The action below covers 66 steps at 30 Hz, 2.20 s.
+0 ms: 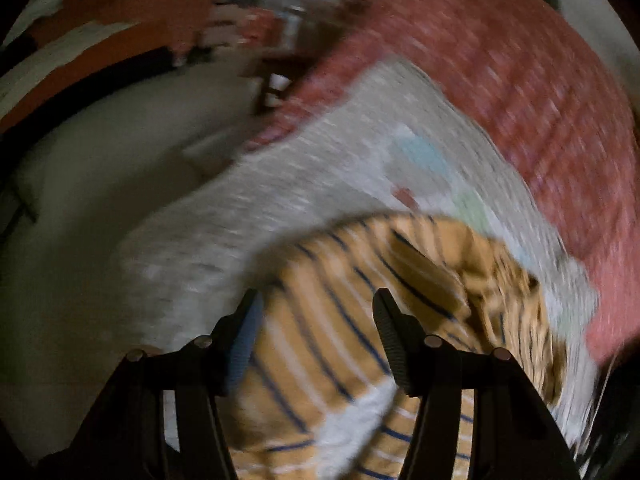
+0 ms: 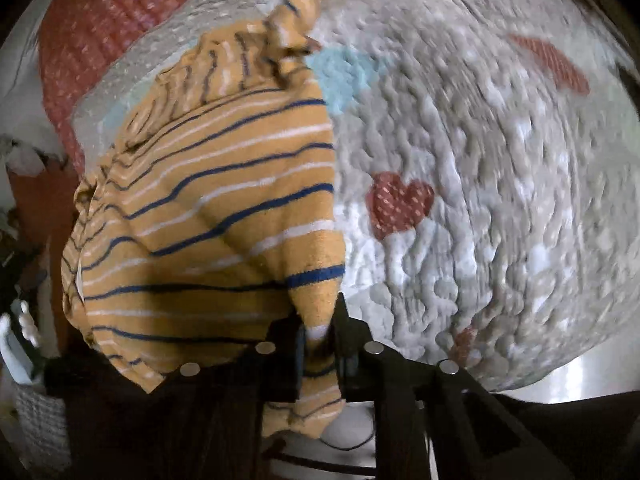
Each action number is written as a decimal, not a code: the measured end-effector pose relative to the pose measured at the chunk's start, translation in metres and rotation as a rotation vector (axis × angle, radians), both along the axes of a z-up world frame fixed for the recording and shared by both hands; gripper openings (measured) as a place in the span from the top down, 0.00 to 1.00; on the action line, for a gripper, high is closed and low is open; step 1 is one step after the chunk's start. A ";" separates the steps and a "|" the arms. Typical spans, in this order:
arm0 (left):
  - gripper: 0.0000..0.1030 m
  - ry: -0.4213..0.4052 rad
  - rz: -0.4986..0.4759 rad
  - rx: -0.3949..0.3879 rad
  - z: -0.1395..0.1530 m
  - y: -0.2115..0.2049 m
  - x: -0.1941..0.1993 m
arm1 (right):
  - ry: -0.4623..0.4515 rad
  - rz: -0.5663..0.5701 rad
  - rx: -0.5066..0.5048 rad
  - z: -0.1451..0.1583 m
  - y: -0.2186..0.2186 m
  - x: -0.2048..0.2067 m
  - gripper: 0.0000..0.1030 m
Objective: Fold small clothes
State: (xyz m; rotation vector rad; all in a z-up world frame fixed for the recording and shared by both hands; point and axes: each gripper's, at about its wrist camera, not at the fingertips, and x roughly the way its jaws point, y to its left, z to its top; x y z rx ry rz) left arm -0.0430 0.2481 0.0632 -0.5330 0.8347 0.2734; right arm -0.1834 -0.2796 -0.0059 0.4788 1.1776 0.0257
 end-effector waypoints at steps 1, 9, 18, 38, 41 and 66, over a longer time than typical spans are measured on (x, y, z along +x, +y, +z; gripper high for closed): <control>0.46 0.009 0.045 -0.021 -0.002 0.016 -0.004 | -0.012 0.017 -0.025 0.008 0.008 0.002 0.83; 0.46 0.025 0.220 -0.182 -0.014 0.080 -0.025 | -0.241 0.387 -0.168 0.093 0.142 0.040 0.65; 0.45 -0.003 0.390 -0.145 -0.009 0.132 -0.051 | -0.302 0.959 -0.177 0.066 0.379 0.059 0.49; 0.46 -0.020 0.527 -0.243 -0.024 0.181 -0.078 | -0.335 1.153 -0.155 0.079 0.439 0.056 0.94; 0.45 -0.028 0.525 -0.252 -0.023 0.179 -0.078 | -0.399 0.913 0.169 0.159 0.381 0.110 0.94; 0.45 0.052 -0.151 -0.020 -0.014 -0.030 0.063 | -0.275 0.070 -0.159 0.076 0.028 0.186 0.65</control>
